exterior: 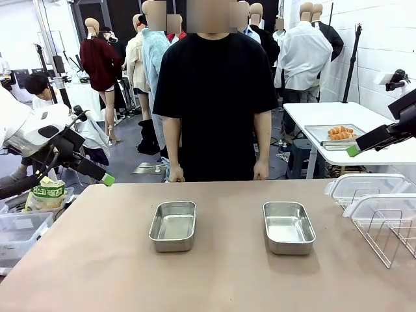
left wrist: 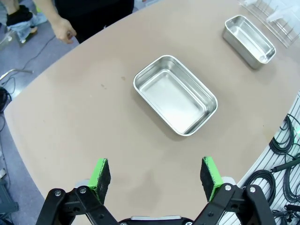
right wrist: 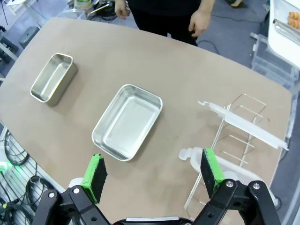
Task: Place the bread in airtight containers.
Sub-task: Lift both Airtight Container.
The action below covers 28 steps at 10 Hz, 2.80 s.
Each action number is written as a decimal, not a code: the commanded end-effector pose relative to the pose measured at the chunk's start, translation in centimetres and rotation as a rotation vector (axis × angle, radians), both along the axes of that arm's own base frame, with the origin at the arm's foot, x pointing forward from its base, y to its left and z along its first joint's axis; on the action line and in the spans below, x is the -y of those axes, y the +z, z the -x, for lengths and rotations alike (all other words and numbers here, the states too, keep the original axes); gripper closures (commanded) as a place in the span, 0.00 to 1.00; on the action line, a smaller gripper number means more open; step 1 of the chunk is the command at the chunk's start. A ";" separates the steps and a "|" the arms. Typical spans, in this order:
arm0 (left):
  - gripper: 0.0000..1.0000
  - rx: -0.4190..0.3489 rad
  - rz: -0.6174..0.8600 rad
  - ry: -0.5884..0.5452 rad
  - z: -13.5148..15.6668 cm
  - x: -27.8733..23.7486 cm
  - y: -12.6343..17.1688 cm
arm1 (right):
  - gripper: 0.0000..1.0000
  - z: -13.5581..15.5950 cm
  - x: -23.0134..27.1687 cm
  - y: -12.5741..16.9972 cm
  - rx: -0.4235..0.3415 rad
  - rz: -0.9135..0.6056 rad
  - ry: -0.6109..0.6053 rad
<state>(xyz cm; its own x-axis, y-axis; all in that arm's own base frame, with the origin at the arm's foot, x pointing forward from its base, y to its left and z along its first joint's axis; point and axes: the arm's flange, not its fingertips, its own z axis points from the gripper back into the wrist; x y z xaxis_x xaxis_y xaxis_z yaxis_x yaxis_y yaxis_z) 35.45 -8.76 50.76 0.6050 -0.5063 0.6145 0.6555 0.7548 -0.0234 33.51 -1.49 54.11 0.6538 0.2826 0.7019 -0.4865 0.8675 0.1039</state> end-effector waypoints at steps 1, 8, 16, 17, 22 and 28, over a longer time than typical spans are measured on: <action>0.00 0.005 0.007 -0.007 -0.1 -0.3 0.0 | 0.00 0.0 -0.1 0.0 -0.001 -0.009 0.006; 0.00 0.005 0.007 -0.007 -0.1 -0.3 0.0 | 0.00 0.0 -0.1 0.0 -0.001 -0.009 0.006; 0.00 0.005 0.007 -0.007 -0.1 -0.3 0.0 | 0.00 0.0 -0.1 0.0 -0.001 -0.009 0.006; 0.00 0.005 0.007 -0.007 -0.1 -0.3 0.0 | 0.00 0.0 -0.1 0.0 -0.001 -0.009 0.006; 0.00 0.005 0.007 -0.007 -0.1 -0.3 0.0 | 0.00 0.0 -0.1 0.0 -0.001 -0.009 0.006; 0.00 0.005 0.007 -0.007 -0.1 -0.3 0.0 | 0.00 0.0 -0.1 0.0 -0.001 -0.009 0.006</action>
